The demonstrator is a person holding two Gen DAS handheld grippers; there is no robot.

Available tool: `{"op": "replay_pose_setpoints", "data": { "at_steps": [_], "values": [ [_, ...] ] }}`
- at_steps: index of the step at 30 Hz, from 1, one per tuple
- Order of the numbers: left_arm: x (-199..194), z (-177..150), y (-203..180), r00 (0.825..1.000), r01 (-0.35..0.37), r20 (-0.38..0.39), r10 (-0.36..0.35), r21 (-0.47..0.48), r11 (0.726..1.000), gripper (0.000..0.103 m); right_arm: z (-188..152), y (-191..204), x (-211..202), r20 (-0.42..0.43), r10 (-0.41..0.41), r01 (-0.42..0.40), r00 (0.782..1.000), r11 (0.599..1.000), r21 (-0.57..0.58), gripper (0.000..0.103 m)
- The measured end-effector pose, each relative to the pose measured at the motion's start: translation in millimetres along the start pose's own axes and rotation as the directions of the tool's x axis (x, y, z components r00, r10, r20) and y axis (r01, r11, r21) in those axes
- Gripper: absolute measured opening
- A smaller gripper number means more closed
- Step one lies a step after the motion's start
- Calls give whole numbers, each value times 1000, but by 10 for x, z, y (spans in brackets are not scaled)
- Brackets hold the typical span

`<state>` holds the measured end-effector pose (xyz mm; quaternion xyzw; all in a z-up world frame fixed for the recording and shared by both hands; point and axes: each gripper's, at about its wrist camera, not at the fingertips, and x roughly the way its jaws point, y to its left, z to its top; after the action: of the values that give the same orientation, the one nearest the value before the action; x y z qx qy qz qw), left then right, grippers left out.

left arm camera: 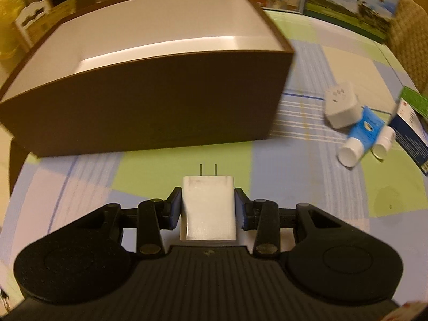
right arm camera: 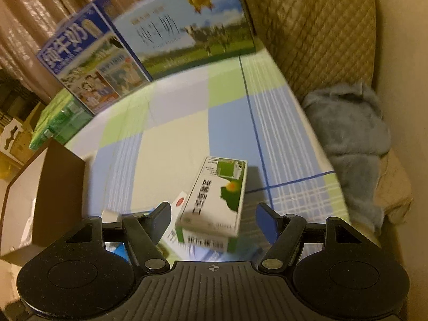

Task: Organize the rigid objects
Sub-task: 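Grasp the green medicine box with the right tool while the left tool holds the charger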

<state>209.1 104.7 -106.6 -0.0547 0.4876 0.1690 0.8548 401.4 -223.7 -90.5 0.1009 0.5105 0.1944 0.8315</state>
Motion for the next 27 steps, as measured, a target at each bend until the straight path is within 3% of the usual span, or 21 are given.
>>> {"op": "replay_pose_setpoints", "data": {
  "at_steps": [12, 15, 18, 27],
  "values": [
    [-260, -117, 360, 996, -82, 26, 85, -110, 991, 36, 283, -85, 629, -131, -61, 65, 990, 997, 28, 67],
    [-332, -133, 403, 995, -88, 36, 93, -120, 989, 36, 267, -68, 642, -124, -53, 54, 991, 999, 2, 54],
    [-410, -137, 433, 994, -87, 49, 93, -123, 989, 36, 246, -18, 591, -99, -76, 72, 992, 997, -39, 52],
    [-719, -50, 481, 992, -46, 112, 57, -98, 994, 36, 151, 158, 198, -19, 15, -15, 1000, 999, -48, 52]
  ]
}}
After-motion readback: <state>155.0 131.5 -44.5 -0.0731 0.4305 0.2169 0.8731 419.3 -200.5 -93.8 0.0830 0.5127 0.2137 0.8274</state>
